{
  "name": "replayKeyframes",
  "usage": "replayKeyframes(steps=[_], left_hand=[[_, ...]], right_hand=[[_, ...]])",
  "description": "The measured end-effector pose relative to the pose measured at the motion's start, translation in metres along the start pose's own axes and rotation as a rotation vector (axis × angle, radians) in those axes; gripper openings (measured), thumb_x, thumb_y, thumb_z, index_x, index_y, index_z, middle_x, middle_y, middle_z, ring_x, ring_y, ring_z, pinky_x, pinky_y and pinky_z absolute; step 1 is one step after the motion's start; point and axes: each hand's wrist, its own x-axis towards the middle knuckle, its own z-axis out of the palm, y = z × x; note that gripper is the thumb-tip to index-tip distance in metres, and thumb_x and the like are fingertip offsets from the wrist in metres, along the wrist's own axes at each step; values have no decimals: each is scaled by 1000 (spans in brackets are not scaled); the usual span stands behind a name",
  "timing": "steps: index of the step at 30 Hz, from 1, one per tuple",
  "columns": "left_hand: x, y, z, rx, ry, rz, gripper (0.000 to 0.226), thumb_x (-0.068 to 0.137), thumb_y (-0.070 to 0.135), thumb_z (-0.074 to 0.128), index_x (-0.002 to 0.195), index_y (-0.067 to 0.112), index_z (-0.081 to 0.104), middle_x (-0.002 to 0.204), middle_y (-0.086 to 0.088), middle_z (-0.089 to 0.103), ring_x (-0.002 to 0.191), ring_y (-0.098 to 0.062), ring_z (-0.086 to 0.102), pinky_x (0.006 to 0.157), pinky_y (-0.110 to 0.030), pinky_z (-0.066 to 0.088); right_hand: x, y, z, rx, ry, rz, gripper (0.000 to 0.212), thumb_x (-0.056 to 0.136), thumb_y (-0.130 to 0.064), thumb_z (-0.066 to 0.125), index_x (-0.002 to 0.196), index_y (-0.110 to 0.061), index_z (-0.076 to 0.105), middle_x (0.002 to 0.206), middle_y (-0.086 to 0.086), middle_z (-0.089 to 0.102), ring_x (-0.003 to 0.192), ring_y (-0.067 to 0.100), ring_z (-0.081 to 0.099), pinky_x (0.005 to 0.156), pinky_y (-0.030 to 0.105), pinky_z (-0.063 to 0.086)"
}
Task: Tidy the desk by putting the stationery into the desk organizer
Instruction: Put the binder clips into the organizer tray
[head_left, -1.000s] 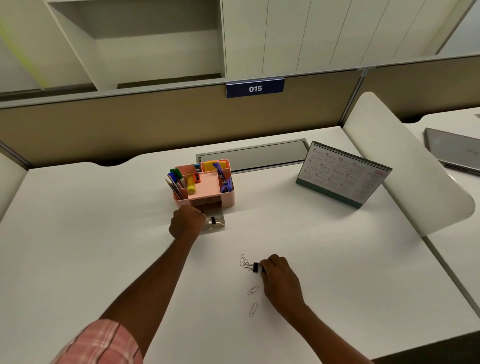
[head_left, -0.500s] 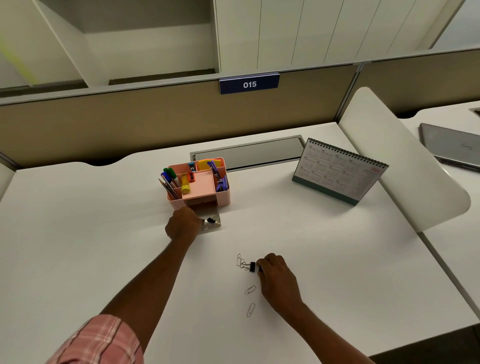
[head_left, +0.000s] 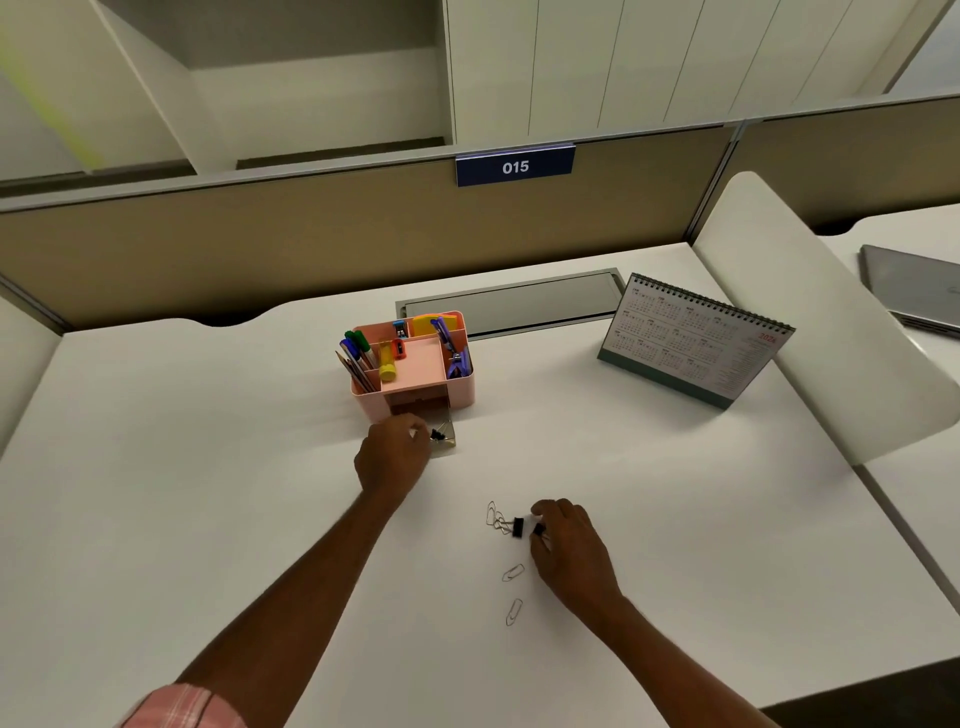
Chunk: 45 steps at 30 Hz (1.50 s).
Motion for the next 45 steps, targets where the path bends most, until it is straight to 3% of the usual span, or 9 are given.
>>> replayKeyframes(steps=[3, 6, 10, 13, 22, 27, 33, 39, 45], left_hand=[[-26, 5, 6, -10, -12, 37, 23, 101, 35, 58, 113, 27, 76, 109, 0, 77, 99, -25, 71, 81, -34, 59], [-58, 8, 16, -66, -90, 88, 19, 97, 40, 61, 105, 32, 77, 96, 7, 77, 94, -22, 72, 77, -33, 55], [-91, 8, 30, -141, -344, 129, 24, 92, 51, 66, 93, 31, 79, 86, 12, 77, 81, -12, 73, 74, -31, 58], [-101, 8, 34, -284, -540, 85, 30, 90, 55, 69, 84, 27, 79, 77, 9, 78, 61, -16, 74, 71, -36, 62], [-100, 4, 29, -415, -604, 41, 24, 87, 47, 75, 78, 24, 80, 76, 7, 78, 55, -9, 68, 59, -27, 54], [-94, -3, 28, -357, -527, 0, 20, 84, 43, 79, 76, 25, 81, 71, 12, 76, 64, -5, 70, 69, -34, 61], [-61, -15, 7, -332, -316, -112, 20, 80, 48, 80, 74, 29, 82, 76, 16, 77, 80, -8, 72, 76, -36, 60], [-7, -11, -18, -313, -54, -280, 30, 81, 47, 77, 80, 16, 80, 75, 0, 74, 77, -24, 70, 66, -33, 54], [33, 1, -11, -195, -51, -351, 26, 89, 38, 73, 91, 12, 73, 88, -6, 74, 83, -27, 69, 70, -35, 55]], right_hand=[[0, 0, -3, 90, -6, 29, 34, 93, -19, 58, 126, -23, 56, 111, -7, 61, 109, 16, 53, 81, 32, 50], [-1, -2, -5, 155, -4, 32, 35, 92, -21, 60, 125, -28, 52, 102, -13, 58, 104, 11, 53, 80, 29, 49], [-3, -9, -7, 203, 9, -28, 43, 92, -24, 64, 130, -32, 46, 103, -16, 55, 100, 4, 51, 77, 19, 44], [-5, -16, -7, 204, 23, -90, 44, 95, -27, 65, 133, -30, 45, 106, -15, 57, 100, 2, 52, 78, 17, 47], [-4, -27, -7, 156, 22, -208, 42, 94, -28, 63, 132, -31, 45, 106, -17, 55, 99, 1, 50, 73, 25, 53], [-1, -30, -4, 148, -8, -188, 50, 94, -36, 66, 138, -35, 43, 118, -18, 54, 106, -1, 50, 77, 24, 54], [3, -18, 0, -31, -113, -91, 54, 92, -38, 68, 140, -25, 47, 135, -7, 47, 125, 15, 46, 85, 30, 54], [8, -15, 5, -131, -141, -78, 31, 91, -30, 64, 121, -24, 57, 122, -7, 49, 115, 16, 48, 73, 32, 55], [16, -15, 5, -187, -108, -104, 16, 99, -25, 52, 112, -22, 61, 112, -4, 50, 104, 18, 50, 67, 34, 53]])
